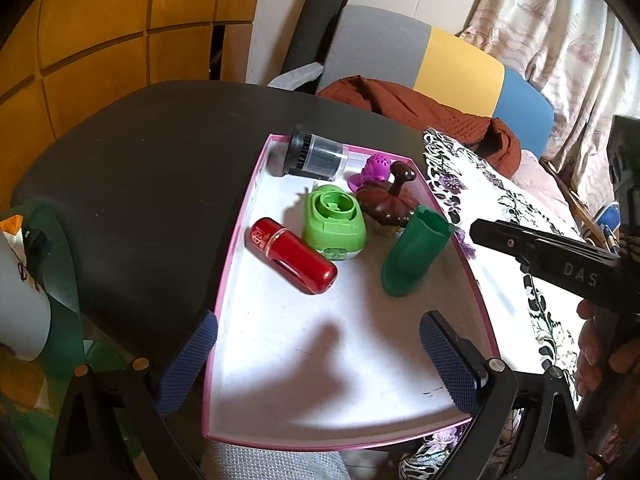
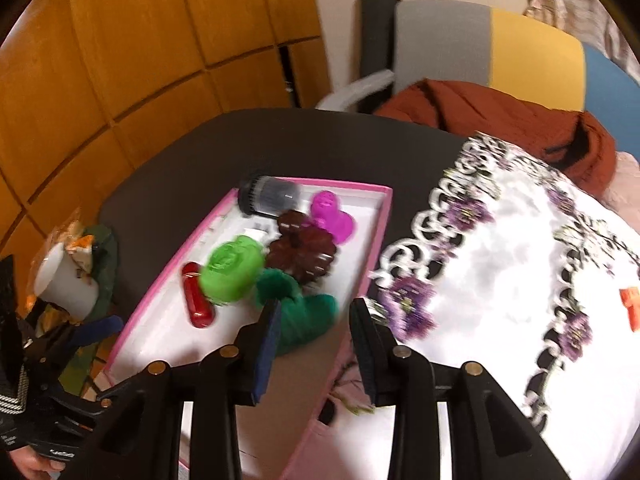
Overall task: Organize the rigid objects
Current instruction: 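Carry the teal plunger stamp into the tray and open the right gripper, then move the right tool back over the cloth toward the orange curved piece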
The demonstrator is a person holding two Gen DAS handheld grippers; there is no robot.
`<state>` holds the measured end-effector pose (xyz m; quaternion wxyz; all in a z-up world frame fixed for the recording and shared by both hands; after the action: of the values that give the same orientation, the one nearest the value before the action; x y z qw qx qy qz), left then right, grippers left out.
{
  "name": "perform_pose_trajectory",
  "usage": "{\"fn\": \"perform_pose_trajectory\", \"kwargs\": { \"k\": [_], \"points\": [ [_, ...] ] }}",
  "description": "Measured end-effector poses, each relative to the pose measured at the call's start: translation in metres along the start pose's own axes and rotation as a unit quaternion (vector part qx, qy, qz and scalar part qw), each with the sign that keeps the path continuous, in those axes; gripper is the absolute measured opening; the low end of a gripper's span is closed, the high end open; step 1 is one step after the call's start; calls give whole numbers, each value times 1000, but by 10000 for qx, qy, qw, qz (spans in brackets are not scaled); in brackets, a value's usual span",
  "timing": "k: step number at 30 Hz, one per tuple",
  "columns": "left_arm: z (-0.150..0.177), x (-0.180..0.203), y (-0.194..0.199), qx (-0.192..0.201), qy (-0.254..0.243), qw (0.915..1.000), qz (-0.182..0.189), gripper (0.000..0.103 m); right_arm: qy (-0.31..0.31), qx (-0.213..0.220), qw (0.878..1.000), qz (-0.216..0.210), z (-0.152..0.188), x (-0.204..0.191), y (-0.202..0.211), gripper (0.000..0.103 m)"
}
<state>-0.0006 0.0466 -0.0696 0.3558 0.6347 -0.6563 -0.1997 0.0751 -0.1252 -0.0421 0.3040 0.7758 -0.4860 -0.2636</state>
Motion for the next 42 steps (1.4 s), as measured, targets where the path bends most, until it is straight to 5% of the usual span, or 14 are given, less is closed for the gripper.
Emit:
{"fn": "perform_pose_trajectory", "kwargs": {
  "k": [17,28,32,35,39,42],
  "points": [
    [-7,58,0,-84,-624,9964,568,102,-677,-329,9920,1009,22,78,20,35],
    [-6,121,-4,-215,-1144,9875,1066,102,-1698,-408,9724,1548,41,165,48,35],
    [-2,141,-7,-306,-1312,9832,1228,102,-2405,-360,9501,1954,53,217,67,35],
    [2,154,-8,-357,-1428,9802,1326,102,-3122,-105,9143,2578,67,266,94,35],
    [10,167,-10,-454,-1546,9768,1412,102,-4102,321,8652,2864,92,323,131,36],
    [15,172,-11,-528,-1609,9751,1434,102,-4224,389,8487,3159,101,353,147,36]
  ]
}}
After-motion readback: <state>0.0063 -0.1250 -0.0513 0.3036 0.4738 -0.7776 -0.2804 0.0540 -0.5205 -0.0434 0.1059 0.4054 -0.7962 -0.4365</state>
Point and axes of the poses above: each gripper's, at about its wrist camera, not at the fingertips, and y roughly against the way its jaws point, x to its right, z to its underside, the point moved 3 cm from there along -y, roughly the way its jaws point, and after that the axes turned 3 degrees about x, right-handed, at the moved point
